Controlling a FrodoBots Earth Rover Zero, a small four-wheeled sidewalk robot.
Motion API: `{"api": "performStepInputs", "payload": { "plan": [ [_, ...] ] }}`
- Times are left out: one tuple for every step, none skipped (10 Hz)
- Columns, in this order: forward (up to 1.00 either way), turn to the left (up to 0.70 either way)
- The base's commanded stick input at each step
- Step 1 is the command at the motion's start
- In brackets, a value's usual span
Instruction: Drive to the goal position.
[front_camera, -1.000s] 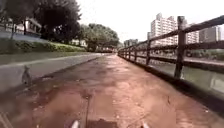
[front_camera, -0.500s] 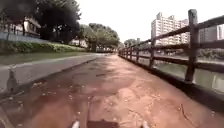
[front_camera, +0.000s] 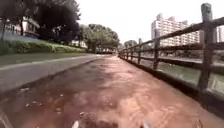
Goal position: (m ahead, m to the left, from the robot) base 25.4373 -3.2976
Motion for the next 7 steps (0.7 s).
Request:
{"api": "performStepInputs", "payload": {
  "plan": [
    [0.70, 0.00],
    [0.70, 0.00],
    [0.70, 0.00],
    [0.70, 0.00],
    [0.70, 0.00],
    [0.70, 0.00],
    [0.70, 0.00]
  ]
}}
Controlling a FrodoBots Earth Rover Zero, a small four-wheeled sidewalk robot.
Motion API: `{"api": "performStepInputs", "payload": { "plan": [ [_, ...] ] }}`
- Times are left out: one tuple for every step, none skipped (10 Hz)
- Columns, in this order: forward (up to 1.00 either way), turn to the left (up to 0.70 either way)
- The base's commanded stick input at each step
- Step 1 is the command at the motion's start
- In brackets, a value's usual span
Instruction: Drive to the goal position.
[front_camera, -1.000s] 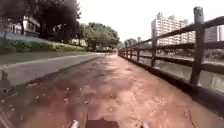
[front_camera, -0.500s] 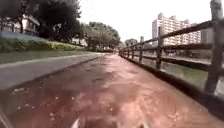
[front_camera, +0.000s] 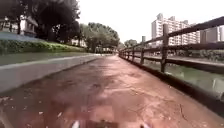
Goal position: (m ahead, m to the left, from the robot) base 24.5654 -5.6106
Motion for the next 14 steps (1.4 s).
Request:
{"api": "performStepInputs", "payload": {
  "plan": [
    [0.70, 0.00],
    [0.70, 0.00],
    [0.70, 0.00],
    [0.70, 0.00],
    [0.70, 0.00],
    [0.70, 0.00],
    [0.70, 0.00],
    [0.70, 0.00],
    [0.70, 0.00],
    [0.70, 0.00],
    [0.70, 0.00],
    [0.70, 0.00],
    [0.70, 0.00],
    [0.70, 0.00]
  ]
}}
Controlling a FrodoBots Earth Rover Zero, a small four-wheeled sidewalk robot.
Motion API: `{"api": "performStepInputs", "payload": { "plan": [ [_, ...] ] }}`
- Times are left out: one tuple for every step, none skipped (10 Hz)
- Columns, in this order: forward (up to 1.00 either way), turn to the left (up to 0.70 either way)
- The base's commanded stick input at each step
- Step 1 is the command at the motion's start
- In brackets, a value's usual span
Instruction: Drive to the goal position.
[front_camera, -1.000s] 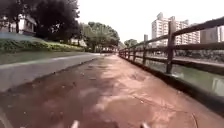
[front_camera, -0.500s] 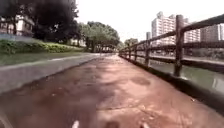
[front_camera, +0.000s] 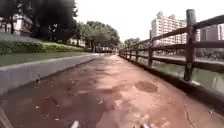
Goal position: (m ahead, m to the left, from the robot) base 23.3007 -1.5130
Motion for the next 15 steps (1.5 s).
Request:
{"api": "performStepInputs", "payload": {
  "plan": [
    [0.70, 0.00],
    [0.70, 0.00],
    [0.70, 0.00],
    [0.70, 0.00],
    [0.70, 0.00],
    [0.70, 0.00],
    [0.70, 0.00],
    [0.70, 0.00],
    [0.70, 0.00],
    [0.70, 0.02],
    [0.70, 0.32],
    [0.70, 0.35],
    [0.70, 0.00],
    [0.70, 0.00],
    [0.70, 0.00]
  ]
}}
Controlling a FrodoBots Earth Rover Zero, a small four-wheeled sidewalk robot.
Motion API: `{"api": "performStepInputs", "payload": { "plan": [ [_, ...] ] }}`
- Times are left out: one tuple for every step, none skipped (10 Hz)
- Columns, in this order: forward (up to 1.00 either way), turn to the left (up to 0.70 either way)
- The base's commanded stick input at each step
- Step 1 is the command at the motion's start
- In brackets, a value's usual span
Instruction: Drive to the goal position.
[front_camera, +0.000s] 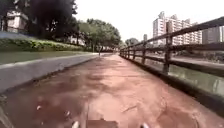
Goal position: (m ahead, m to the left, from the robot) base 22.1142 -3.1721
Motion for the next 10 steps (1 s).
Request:
{"api": "performStepInputs", "payload": {
  "plan": [
    [0.70, 0.00],
    [0.70, 0.00],
    [0.70, 0.00],
    [0.70, 0.00],
    [0.70, 0.00],
    [0.70, 0.00],
    [0.70, 0.00],
    [0.70, 0.00],
    [0.70, 0.00],
    [0.70, 0.00]
  ]
}}
